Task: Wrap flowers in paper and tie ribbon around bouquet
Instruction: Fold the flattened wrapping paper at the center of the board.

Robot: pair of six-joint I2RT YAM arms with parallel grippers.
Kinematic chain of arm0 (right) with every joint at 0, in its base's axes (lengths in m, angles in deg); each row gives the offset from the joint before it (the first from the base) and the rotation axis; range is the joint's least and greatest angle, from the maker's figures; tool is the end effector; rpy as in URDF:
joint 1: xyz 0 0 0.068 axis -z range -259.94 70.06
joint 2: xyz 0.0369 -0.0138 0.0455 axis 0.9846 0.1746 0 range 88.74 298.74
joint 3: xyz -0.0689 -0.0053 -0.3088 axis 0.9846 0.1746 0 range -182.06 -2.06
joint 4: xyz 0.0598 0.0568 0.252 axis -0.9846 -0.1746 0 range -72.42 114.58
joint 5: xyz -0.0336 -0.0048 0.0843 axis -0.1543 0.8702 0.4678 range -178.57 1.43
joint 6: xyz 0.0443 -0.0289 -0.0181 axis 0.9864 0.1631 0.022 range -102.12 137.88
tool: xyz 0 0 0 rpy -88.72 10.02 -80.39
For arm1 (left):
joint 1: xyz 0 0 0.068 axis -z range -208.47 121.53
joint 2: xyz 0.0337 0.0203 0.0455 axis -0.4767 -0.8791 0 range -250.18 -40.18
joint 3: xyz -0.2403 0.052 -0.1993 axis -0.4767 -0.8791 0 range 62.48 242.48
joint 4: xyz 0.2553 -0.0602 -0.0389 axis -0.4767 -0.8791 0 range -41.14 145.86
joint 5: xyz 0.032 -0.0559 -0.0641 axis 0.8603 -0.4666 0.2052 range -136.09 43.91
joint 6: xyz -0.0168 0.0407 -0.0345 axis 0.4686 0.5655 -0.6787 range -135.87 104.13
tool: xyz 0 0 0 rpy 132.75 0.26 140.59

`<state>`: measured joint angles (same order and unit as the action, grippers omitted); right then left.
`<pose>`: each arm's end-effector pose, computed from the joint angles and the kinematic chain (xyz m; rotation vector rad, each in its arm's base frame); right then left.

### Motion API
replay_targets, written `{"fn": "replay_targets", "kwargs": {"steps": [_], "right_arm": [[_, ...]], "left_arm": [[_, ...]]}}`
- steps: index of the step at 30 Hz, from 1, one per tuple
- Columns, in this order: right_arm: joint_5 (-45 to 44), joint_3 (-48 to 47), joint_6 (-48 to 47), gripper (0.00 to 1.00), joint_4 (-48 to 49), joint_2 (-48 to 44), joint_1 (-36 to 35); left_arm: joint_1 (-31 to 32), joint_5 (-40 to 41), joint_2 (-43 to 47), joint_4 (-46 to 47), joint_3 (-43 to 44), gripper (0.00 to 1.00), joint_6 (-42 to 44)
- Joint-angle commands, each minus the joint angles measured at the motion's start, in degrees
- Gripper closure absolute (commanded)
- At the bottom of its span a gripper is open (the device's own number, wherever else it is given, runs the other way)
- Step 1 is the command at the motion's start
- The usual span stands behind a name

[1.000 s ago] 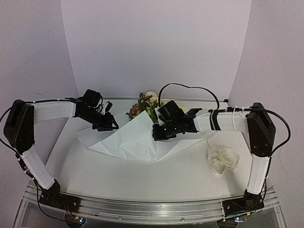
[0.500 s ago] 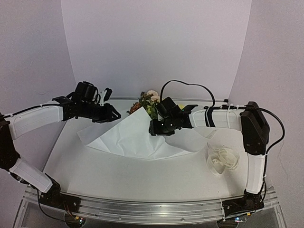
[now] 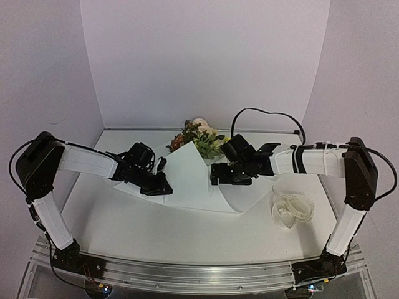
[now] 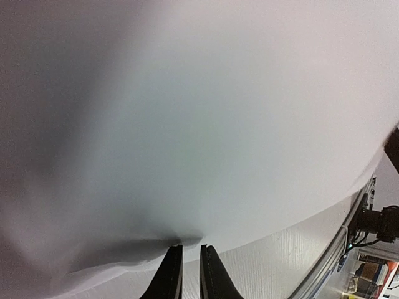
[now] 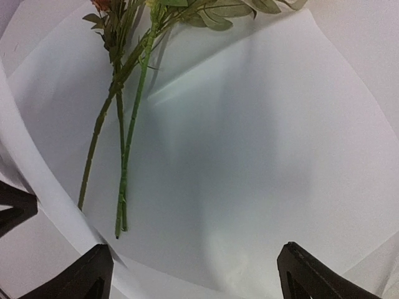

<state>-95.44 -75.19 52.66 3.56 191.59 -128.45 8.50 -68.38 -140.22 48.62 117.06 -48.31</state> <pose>0.2722 0.3009 0.2564 -0.2466 2.4990 0.4826 0.2769 -0.2268 0.1951 0.2826 2.6561 -0.9439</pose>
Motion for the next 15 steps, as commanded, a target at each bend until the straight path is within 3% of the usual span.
{"fn": "replay_targets", "kwargs": {"steps": [1, 15], "right_arm": [[-3.3, 4.0, 1.1, 0.02, -0.3, -3.5, 0.9], [-6.5, 29.5, 11.3, 0.12, 7.5, -16.9, 7.0]], "left_arm": [[0.1, 3.9, -2.9, 2.6, 4.3, 0.88, -1.4], [0.0, 11.1, -7.0, 1.8, 2.6, 0.89, -7.7]]}}
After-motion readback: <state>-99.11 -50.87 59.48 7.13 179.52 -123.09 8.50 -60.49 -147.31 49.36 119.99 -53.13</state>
